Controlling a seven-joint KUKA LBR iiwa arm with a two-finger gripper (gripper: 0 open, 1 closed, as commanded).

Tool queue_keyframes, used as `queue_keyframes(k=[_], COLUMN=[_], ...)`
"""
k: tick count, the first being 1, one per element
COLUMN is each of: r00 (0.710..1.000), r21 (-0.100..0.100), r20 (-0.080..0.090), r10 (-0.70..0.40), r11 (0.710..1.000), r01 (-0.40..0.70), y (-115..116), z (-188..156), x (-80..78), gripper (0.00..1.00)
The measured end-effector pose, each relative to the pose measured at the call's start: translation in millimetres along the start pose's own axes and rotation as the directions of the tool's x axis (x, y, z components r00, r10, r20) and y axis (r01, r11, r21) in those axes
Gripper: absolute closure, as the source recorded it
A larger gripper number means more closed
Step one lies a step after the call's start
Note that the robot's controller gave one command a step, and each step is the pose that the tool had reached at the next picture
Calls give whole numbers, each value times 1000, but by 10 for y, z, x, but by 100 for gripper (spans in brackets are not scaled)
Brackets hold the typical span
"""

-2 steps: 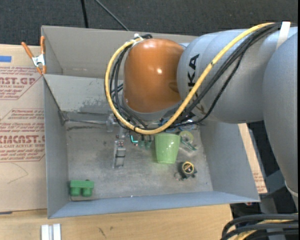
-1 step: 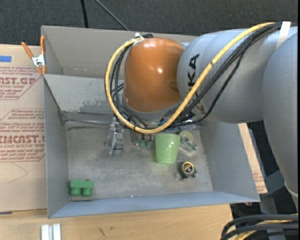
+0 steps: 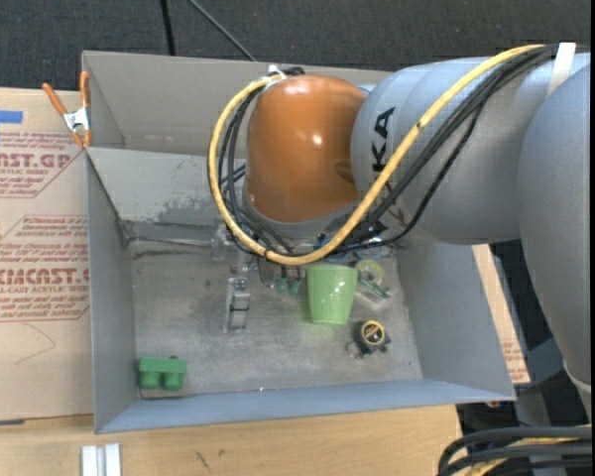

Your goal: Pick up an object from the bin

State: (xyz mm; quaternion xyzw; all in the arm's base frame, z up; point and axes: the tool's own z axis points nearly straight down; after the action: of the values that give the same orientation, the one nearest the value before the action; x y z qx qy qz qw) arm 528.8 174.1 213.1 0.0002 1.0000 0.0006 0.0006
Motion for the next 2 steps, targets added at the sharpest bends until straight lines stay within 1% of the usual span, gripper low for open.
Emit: queue_keyframes(k=[1, 2], r00=[993, 926], r21=[2, -2], r20=[-8, -1], r10=[-120, -378], r11=[993, 926], r01=[120, 378], y=[146, 540], z=[1265, 1022], x=[76, 354], gripper=[0, 0])
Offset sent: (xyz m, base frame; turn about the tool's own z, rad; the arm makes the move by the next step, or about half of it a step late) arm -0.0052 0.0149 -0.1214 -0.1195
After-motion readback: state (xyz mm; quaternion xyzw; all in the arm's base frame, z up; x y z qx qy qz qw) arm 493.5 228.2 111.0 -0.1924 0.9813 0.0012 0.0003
